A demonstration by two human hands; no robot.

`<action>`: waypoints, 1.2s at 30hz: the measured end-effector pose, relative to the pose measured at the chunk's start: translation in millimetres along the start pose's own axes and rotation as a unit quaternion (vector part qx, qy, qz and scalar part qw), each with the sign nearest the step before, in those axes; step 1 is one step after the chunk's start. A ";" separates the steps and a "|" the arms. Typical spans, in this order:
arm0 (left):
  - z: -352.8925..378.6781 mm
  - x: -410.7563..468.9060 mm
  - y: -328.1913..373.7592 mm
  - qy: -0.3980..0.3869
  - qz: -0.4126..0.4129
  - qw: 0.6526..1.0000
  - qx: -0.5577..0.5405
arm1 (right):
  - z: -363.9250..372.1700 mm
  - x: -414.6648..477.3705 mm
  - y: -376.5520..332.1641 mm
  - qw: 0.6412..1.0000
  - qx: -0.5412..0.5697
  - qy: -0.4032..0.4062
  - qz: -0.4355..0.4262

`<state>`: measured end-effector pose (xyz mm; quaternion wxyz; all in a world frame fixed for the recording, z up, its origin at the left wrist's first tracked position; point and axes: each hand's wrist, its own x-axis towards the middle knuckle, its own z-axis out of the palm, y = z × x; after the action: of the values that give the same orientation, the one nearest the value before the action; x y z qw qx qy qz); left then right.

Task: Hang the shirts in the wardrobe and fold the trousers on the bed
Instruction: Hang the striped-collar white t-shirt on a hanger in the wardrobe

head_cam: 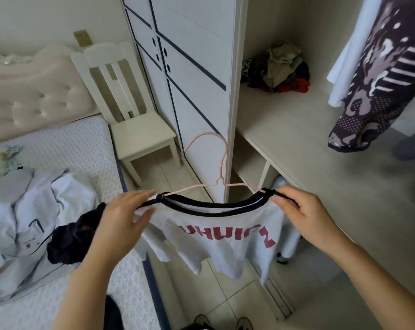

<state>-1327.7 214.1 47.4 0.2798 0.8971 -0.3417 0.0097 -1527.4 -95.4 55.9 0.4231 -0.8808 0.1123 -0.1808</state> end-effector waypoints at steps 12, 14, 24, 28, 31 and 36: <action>47.3 15.5 54.7 0.138 0.123 0.982 -0.045 | -9.3 3.0 10.7 0.998 -0.043 -0.045 -0.014; 49.9 19.9 56.6 0.146 0.142 0.979 -0.031 | -7.0 6.6 8.7 0.996 -0.046 -0.062 -0.039; 39.4 69.8 45.6 0.098 0.118 0.986 -0.065 | -2.9 42.4 -3.5 0.984 0.118 -0.135 0.010; 37.6 106.1 28.2 0.048 0.131 0.984 -0.110 | 5.8 64.3 -17.8 0.975 0.170 -0.134 0.039; 41.2 135.4 17.6 0.012 0.160 0.976 -0.148 | 11.4 82.7 -28.5 0.976 0.180 -0.111 0.057; 48.1 179.9 12.0 -0.053 0.236 0.954 -0.179 | 14.1 92.3 -43.6 0.977 0.178 -0.061 0.104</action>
<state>-1205.6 73.0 50.3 0.4075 0.7253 -0.5539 -0.0335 -1435.7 -91.0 102.6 0.5958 -0.7841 0.1429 -0.0990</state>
